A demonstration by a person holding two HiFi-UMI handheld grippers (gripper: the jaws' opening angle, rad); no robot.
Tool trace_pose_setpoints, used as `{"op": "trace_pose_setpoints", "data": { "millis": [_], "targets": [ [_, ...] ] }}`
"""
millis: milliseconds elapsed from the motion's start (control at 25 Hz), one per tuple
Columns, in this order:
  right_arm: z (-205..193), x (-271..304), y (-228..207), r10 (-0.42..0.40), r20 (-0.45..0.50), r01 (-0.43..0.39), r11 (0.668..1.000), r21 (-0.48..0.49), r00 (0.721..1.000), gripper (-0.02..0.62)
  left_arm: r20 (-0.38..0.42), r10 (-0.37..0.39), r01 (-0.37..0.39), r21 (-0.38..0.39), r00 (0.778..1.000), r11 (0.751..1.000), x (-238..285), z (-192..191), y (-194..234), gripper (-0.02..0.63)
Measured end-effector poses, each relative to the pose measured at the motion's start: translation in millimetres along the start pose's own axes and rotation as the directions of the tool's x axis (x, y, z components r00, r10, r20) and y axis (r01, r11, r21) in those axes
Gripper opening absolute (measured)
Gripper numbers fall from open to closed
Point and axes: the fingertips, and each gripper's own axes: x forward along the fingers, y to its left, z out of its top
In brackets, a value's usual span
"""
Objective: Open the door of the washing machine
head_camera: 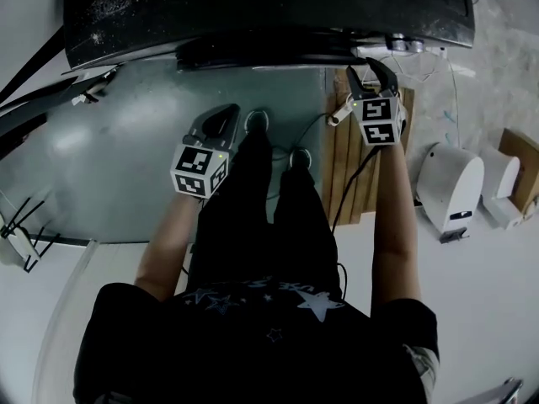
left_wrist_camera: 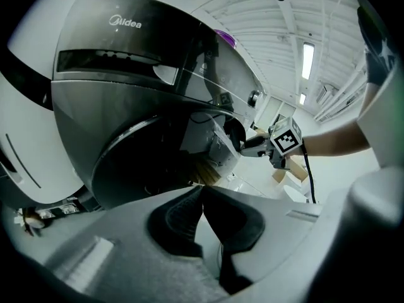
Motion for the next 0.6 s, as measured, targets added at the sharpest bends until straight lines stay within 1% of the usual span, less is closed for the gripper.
{"op": "trace_pose_setpoints", "data": {
  "millis": [80,160,400,600],
  "targets": [
    [-0.3,0.4,0.0,0.008,0.005,-0.008,1.000,-0.026,1.000,0.181,-0.005,0.008,-0.008,-0.003,1.000,1.000,-0.5,-6.5,-4.8,0.012],
    [-0.8,0.0,0.7,0.006,0.010,-0.005,0.999,-0.032,1.000,0.178,-0.011,0.014,-0.014,-0.013,1.000,1.000,-2.3,-14.3,-9.4,0.011],
    [-2.2,-0.8,3.2,0.000,0.013,0.000,1.000,-0.019,1.000,0.173,-0.022,0.041,-0.042,-0.032,0.999,0.999,-4.9,-27.9,-22.5,0.011],
    [-11.6,-12.5,13.0,0.000,0.023,-0.001,1.000,0.025,1.000,0.172,-0.012,0.055,-0.056,-0.026,0.998,0.998,-6.2,-28.1,-35.1,0.011]
  ]
}}
